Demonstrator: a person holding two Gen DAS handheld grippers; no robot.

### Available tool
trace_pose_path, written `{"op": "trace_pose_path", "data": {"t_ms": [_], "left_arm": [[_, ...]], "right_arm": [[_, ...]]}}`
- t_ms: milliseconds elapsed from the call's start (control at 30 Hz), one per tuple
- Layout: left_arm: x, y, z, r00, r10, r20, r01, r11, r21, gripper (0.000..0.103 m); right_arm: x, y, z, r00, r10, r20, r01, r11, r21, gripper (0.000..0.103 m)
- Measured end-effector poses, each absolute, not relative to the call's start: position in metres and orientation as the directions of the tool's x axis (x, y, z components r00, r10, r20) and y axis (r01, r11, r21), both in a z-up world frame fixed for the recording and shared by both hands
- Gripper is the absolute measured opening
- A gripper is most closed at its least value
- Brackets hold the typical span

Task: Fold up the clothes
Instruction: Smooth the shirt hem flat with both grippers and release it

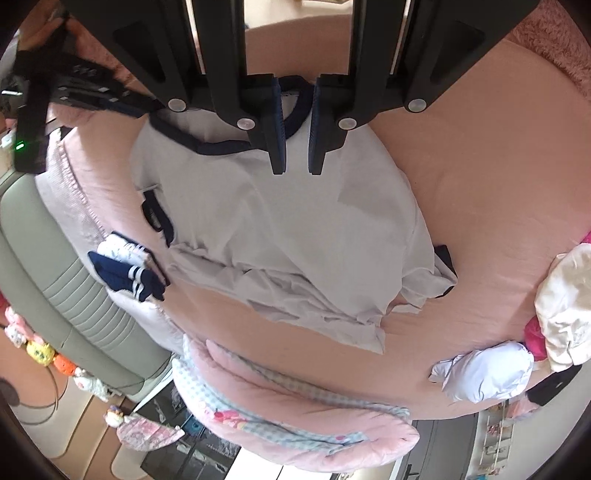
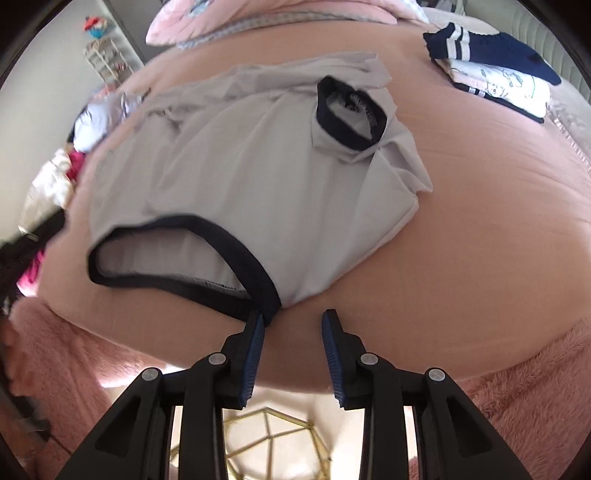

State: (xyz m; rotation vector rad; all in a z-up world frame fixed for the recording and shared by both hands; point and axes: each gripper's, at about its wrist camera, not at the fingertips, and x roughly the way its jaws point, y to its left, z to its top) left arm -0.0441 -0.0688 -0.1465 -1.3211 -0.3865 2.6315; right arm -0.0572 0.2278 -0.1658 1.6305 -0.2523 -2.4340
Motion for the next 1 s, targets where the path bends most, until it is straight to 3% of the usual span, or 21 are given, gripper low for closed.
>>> {"op": "trace_pose_path", "data": {"t_ms": [133, 433, 533, 700, 900, 1000], "left_arm": [[-0.049, -0.061, -0.18, -0.464, 0.252, -0.849, -0.028, -0.962, -0.271, 0.01], [-0.026, -0.072, -0.185, -0.415, 0.259, -0.872, -0.024, -0.962, -0.274, 0.011], [-0.024, -0.086, -0.184, -0.432, 0.298, -0.851, 0.021, -0.94, -0.34, 0.011], [-0.027, -0.112, -0.175, -0.532, 0.285, -0.797, 0.134, -0.901, -0.412, 0.011], [-0.048, -0.134, -0.185, -0.53, 0.357, -0.769, 0.219, -0.818, -0.531, 0.016], [-0.061, -0.128, -0.192, -0.521, 0.355, -0.776, 0.221, -0.822, -0.524, 0.02]], "right_arm": [[-0.064, 0.237, -0.154, -0.472, -0.278, -0.836, 0.018, -0.952, 0.306, 0.031], [-0.065, 0.224, -0.173, -0.36, -0.188, -0.914, 0.083, -0.982, 0.169, 0.039], [-0.06, 0.236, -0.168, -0.368, -0.243, -0.898, 0.064, -0.97, 0.236, 0.039], [-0.049, 0.284, -0.166, -0.462, -0.395, -0.794, -0.107, -0.864, 0.492, 0.039], [-0.067, 0.31, -0.179, -0.47, -0.4, -0.787, -0.212, -0.815, 0.54, 0.039], [-0.079, 0.301, -0.182, -0.47, -0.389, -0.792, -0.193, -0.83, 0.523, 0.042]]}}
